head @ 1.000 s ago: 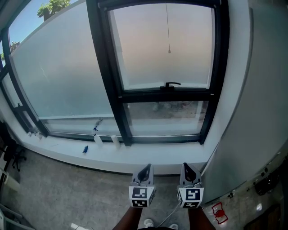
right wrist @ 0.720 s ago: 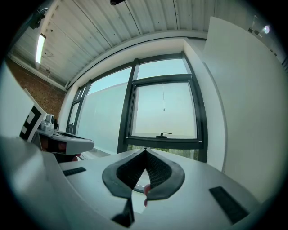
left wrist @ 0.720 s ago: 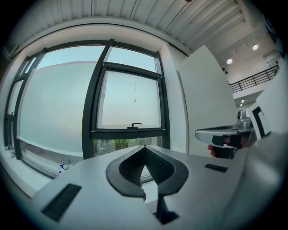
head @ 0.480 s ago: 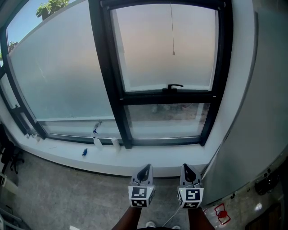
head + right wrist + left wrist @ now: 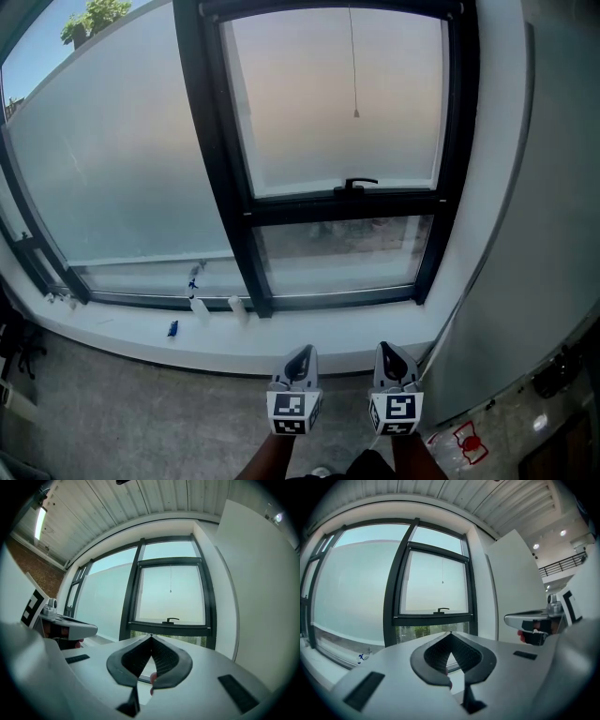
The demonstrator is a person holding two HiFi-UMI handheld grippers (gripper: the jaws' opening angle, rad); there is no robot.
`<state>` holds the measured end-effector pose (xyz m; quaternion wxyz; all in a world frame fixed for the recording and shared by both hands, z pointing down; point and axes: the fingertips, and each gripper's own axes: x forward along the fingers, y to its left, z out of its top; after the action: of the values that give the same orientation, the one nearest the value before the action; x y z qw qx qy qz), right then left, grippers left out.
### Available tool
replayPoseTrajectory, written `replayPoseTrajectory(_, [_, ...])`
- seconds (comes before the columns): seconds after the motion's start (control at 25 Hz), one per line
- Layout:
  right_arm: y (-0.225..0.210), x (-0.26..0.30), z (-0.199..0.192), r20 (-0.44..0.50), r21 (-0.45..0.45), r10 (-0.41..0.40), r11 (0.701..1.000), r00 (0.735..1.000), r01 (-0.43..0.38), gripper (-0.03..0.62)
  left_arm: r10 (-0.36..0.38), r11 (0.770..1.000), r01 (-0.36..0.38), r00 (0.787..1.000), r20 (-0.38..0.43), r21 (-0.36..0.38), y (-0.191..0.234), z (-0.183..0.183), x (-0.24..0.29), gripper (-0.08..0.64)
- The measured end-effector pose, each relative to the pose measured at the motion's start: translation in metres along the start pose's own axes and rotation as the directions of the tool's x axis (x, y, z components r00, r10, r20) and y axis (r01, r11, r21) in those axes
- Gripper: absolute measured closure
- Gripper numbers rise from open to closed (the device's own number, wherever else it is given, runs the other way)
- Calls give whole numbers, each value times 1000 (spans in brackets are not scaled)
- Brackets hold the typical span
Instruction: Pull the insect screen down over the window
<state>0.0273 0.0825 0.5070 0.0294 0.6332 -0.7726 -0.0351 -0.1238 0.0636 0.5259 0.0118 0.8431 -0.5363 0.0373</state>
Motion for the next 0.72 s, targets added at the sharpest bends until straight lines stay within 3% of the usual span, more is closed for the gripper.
replayPoseTrajectory(0.32, [-11, 38, -7, 4, 11, 11, 1000, 1000, -11, 589, 13, 1000, -13, 1000, -16, 13, 11, -1, 34, 565])
replayPoseTrajectory(0.48, [-14, 61, 8, 35, -41, 48, 998, 998, -46, 589, 54, 998, -54, 998, -22, 18, 26, 5, 54, 565])
replayPoseTrajectory(0.72, [-22, 84, 14, 57, -21, 62, 998, 996, -61, 589, 49, 999, -49, 999, -20, 9, 27, 8, 77, 565])
